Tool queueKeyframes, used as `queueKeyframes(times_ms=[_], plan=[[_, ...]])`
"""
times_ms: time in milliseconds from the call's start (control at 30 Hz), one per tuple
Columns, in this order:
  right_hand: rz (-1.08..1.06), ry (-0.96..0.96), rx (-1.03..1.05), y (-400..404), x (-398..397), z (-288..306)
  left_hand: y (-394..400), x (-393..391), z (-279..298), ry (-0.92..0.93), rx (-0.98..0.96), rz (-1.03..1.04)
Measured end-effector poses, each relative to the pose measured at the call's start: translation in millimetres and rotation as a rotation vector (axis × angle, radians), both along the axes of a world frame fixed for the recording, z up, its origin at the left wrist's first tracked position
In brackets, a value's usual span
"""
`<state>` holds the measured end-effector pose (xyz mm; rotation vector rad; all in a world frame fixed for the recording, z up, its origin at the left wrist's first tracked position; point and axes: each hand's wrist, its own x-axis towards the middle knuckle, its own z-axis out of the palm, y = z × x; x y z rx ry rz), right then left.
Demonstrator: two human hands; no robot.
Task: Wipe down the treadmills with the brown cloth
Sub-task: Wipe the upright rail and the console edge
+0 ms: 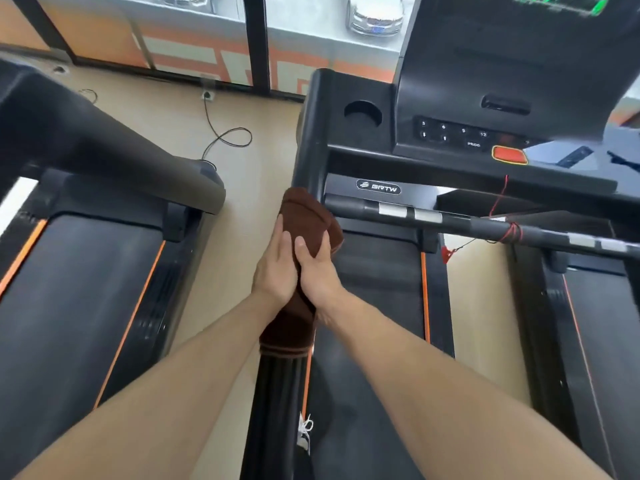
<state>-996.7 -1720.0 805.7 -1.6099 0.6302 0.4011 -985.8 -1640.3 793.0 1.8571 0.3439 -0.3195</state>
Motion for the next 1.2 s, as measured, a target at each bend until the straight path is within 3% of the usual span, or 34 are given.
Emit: queueKeyframes(times_ms=[167, 467, 667, 1033, 1200], plan=[[-0.013, 0.006, -0.017, -14, 50, -1, -13, 62, 9, -0.035, 0.13, -0.061], [0.01, -0.053, -0.001, -14, 39, -8, -7, 50, 5, 0.007, 0.013, -0.031], [0.124, -0.252, -0.111, 3, -49, -17, 16, -56, 13, 0.097, -0.004, 0.034], [0.174, -0.251, -0.135, 33, -225, -26, 33, -232, 30, 0.107, 0.02, 0.11], [0.277, -0.21, -0.146, 37, -300, -21, 32, -310, 25, 0.101, -0.04, 0.312]])
